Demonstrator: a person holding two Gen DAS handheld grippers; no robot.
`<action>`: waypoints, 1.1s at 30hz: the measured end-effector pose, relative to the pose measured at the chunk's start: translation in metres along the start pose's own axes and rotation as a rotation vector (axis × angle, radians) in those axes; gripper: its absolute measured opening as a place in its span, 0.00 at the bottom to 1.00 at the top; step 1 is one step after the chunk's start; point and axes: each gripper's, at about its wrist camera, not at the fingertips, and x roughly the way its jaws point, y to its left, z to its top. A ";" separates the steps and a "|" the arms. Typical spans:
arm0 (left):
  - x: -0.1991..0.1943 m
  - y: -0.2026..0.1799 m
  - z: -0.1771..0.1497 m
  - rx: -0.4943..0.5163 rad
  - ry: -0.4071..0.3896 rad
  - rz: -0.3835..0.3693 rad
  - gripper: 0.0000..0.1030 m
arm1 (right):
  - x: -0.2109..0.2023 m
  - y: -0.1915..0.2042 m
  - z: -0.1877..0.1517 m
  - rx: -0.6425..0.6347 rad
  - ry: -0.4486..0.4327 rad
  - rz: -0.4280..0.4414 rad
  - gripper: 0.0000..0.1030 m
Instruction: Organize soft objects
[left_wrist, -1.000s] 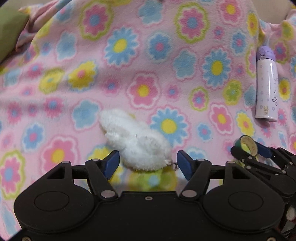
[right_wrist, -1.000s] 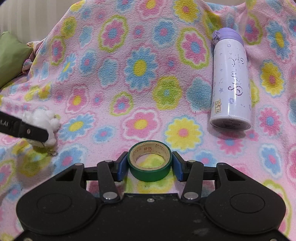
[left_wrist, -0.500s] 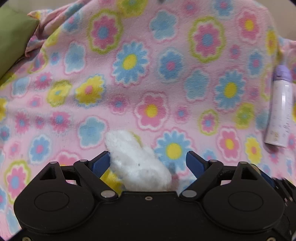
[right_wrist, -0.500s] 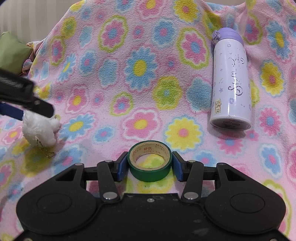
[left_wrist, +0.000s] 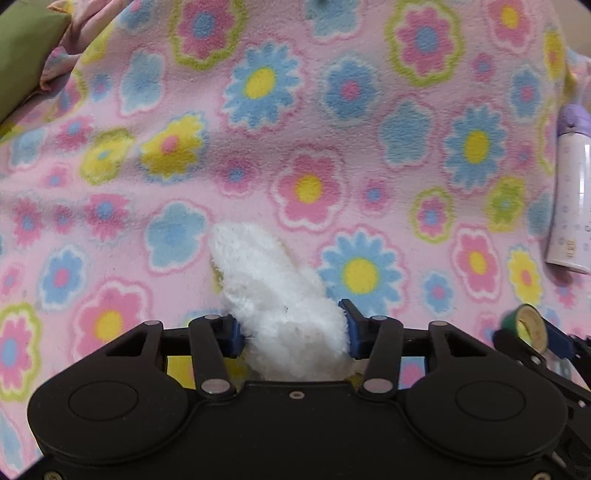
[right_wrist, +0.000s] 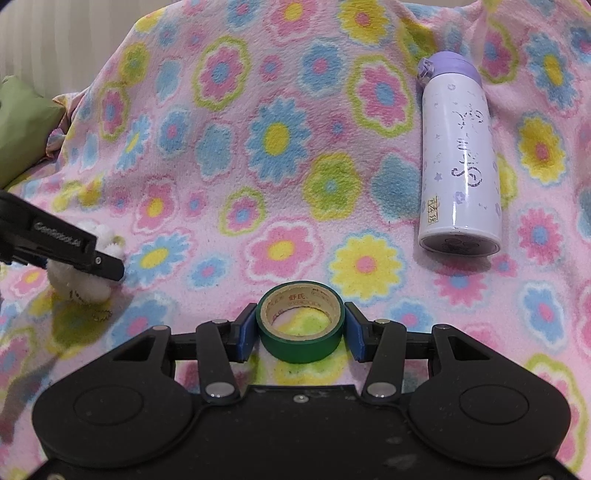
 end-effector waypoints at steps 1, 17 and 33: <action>-0.006 -0.001 -0.002 0.001 -0.005 -0.008 0.47 | 0.000 -0.001 0.000 0.005 -0.001 0.003 0.46; -0.121 0.007 -0.066 0.042 -0.012 -0.099 0.48 | -0.002 -0.003 -0.001 0.034 -0.008 0.010 0.46; -0.161 0.019 -0.125 0.039 -0.019 -0.089 0.48 | -0.023 0.003 0.009 0.017 0.081 -0.030 0.46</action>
